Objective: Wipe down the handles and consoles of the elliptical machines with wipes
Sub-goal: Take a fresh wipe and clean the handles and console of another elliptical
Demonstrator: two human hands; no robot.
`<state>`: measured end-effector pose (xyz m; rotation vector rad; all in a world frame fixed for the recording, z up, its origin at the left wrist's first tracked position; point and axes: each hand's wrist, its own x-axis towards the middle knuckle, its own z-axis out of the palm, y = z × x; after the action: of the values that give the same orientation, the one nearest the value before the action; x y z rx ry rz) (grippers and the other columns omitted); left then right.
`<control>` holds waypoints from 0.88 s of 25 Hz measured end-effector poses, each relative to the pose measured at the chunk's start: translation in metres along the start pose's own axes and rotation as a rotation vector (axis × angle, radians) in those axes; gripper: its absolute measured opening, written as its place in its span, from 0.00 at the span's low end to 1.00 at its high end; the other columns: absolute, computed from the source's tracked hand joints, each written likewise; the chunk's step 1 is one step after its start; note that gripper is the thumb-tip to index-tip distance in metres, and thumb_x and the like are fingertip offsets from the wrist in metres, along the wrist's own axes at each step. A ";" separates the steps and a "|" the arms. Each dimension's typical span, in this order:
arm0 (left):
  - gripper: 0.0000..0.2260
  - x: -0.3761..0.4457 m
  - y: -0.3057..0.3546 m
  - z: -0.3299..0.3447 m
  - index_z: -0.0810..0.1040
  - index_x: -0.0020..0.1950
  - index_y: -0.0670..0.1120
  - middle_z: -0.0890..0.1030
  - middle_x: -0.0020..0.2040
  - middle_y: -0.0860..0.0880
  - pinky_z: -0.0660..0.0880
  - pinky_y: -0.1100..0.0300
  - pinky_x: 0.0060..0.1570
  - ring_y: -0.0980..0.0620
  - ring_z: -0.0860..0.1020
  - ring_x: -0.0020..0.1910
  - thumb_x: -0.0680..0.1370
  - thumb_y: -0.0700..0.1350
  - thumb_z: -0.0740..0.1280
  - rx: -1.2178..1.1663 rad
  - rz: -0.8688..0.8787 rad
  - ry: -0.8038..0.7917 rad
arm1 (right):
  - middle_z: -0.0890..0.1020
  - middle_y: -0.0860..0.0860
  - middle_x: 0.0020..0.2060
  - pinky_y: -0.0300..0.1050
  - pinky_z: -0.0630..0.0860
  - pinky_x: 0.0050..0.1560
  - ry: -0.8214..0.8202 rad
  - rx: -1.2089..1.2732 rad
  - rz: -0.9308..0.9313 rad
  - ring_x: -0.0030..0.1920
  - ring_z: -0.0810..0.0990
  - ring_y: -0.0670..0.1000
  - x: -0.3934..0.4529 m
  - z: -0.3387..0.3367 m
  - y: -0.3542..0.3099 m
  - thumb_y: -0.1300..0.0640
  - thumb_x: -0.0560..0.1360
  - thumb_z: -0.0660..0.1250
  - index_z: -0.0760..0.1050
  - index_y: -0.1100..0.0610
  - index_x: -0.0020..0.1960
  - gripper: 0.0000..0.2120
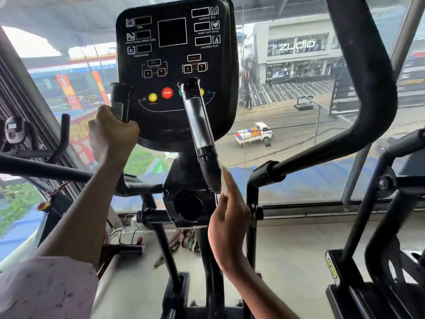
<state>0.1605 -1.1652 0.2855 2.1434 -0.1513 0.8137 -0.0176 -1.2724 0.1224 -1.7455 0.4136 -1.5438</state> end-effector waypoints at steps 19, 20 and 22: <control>0.11 -0.003 0.005 0.003 0.73 0.42 0.47 0.81 0.37 0.45 0.81 0.46 0.36 0.40 0.81 0.35 0.63 0.48 0.65 -0.021 -0.046 0.053 | 0.77 0.50 0.69 0.55 0.78 0.64 -0.184 0.106 -0.022 0.71 0.75 0.49 0.006 -0.013 0.058 0.69 0.81 0.55 0.70 0.57 0.74 0.23; 0.11 -0.002 0.004 0.004 0.73 0.42 0.47 0.80 0.36 0.45 0.81 0.45 0.35 0.40 0.80 0.34 0.63 0.48 0.65 -0.021 -0.042 0.061 | 0.78 0.50 0.68 0.54 0.78 0.63 -0.180 0.136 -0.008 0.70 0.76 0.48 0.010 -0.011 0.050 0.66 0.81 0.54 0.71 0.56 0.73 0.23; 0.11 -0.002 0.004 0.004 0.73 0.43 0.47 0.80 0.36 0.45 0.81 0.45 0.34 0.40 0.80 0.34 0.63 0.48 0.65 0.002 -0.038 0.055 | 0.77 0.52 0.69 0.53 0.76 0.67 -0.193 0.209 -0.064 0.70 0.75 0.50 0.007 -0.014 0.040 0.67 0.80 0.54 0.71 0.60 0.73 0.22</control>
<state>0.1598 -1.1714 0.2849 2.1173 -0.0808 0.8494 -0.0199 -1.3084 0.0982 -1.7370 0.0968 -1.3922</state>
